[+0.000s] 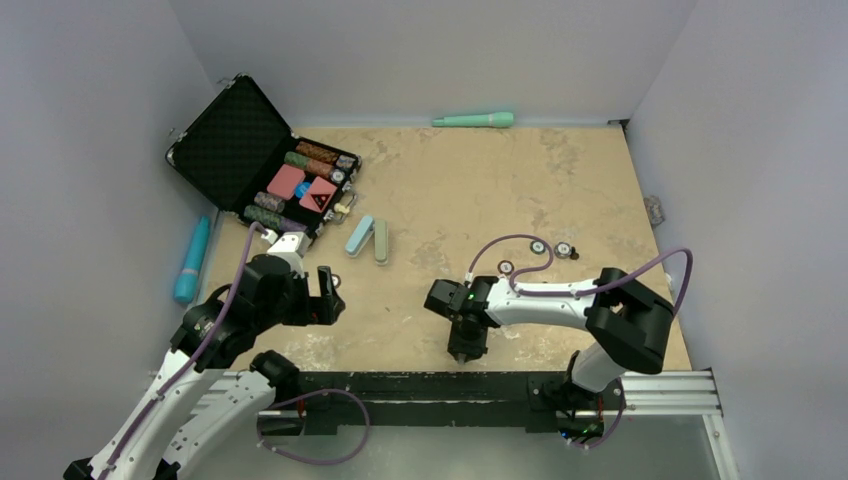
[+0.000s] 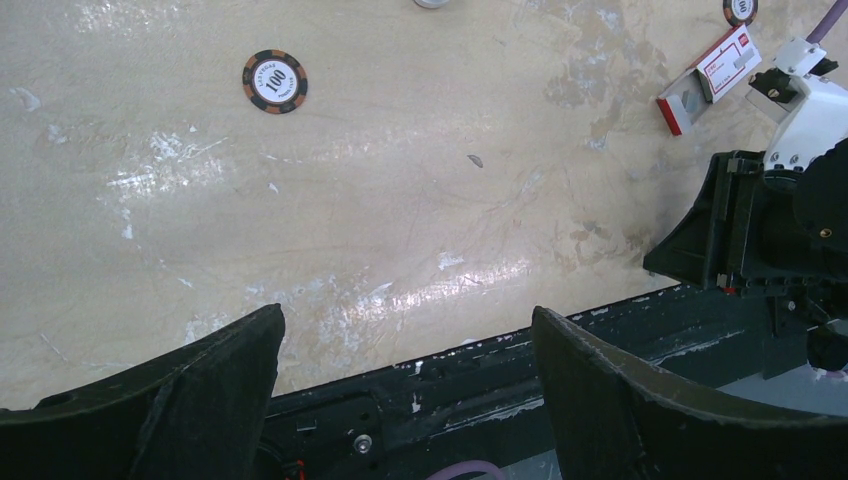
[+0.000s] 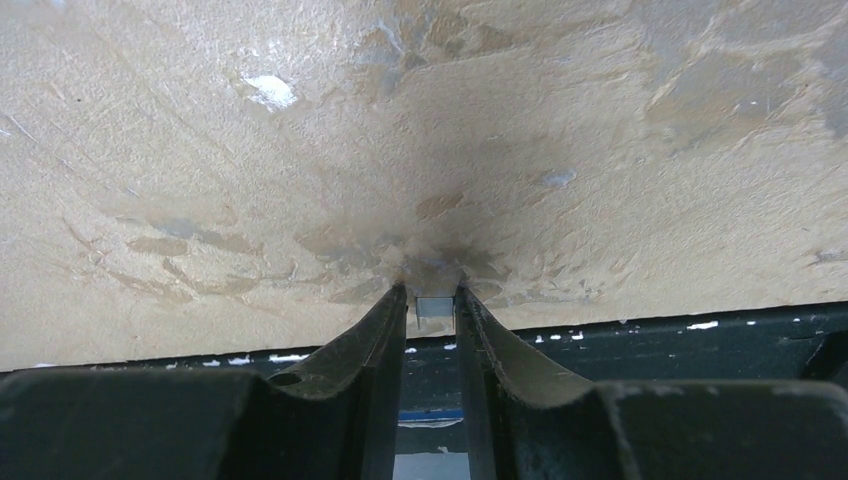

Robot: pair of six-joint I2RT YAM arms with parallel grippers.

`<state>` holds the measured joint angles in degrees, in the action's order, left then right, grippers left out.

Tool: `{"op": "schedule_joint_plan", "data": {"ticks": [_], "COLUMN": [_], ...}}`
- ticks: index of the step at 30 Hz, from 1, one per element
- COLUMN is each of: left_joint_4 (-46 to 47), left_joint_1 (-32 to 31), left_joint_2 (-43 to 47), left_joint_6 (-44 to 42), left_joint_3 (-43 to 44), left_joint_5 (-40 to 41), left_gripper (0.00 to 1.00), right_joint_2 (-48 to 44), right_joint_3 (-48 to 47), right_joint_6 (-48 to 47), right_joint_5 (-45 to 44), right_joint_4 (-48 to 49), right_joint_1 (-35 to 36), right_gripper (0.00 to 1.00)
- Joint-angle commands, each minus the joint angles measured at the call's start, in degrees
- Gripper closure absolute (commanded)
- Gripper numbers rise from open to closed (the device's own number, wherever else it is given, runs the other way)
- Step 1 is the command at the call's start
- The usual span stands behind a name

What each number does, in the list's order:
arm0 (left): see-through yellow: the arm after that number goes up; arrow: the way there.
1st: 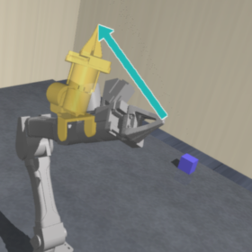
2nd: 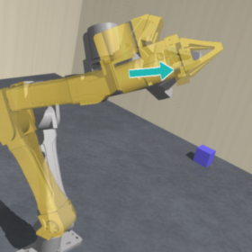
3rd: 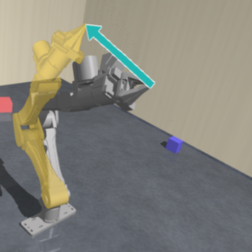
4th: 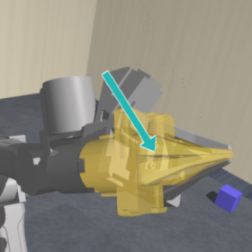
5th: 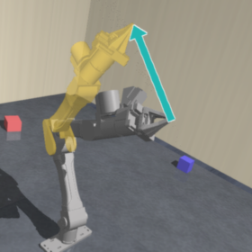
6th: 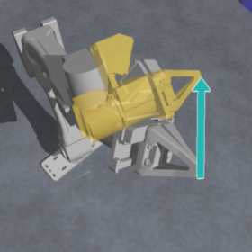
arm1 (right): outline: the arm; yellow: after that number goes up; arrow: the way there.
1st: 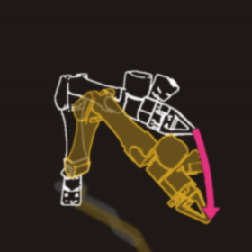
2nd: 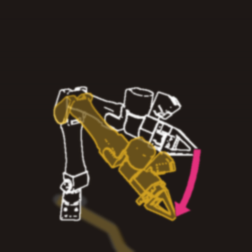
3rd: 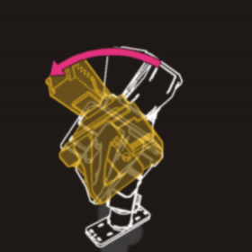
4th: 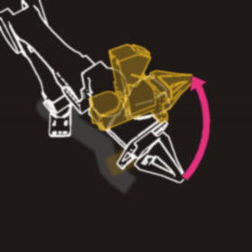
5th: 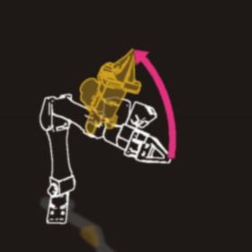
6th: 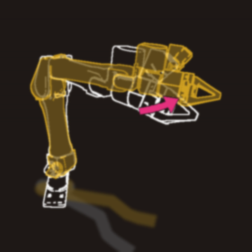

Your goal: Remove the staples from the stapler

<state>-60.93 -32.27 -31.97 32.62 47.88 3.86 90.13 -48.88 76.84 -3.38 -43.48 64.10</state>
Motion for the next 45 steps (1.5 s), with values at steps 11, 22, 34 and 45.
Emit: {"op": "schedule_joint_plan", "data": {"ticks": [11,22,34,45], "left_joint_4": [0.5,0.4,0.2,0.2], "left_joint_1": [0.1,0.0,0.0,-0.1], "left_joint_2": [0.3,0.5,0.6,0.2], "left_joint_6": [1.3,1.5,1.6,1.6], "left_joint_3": [0.1,0.1,0.2,0.2], "left_joint_5": [0.8,1.2,1.3,0.9], "left_gripper": [0.04,0.04,0.04,0.04], "right_joint_2": [0.1,0.3,2.2,-1.2], "right_joint_3": [1.5,-2.8,-11.2,-14.8], "right_joint_6": [-0.5,-2.4,-4.7,-13.4], "right_joint_5": [-0.9,-3.1,-7.3,-12.0], "right_joint_4": [0.7,-3.1,-8.0,-8.3], "right_joint_1": [2.0,2.3,1.0,-14.3], "right_gripper": [0.83,0.87,0.86,0.86]}}
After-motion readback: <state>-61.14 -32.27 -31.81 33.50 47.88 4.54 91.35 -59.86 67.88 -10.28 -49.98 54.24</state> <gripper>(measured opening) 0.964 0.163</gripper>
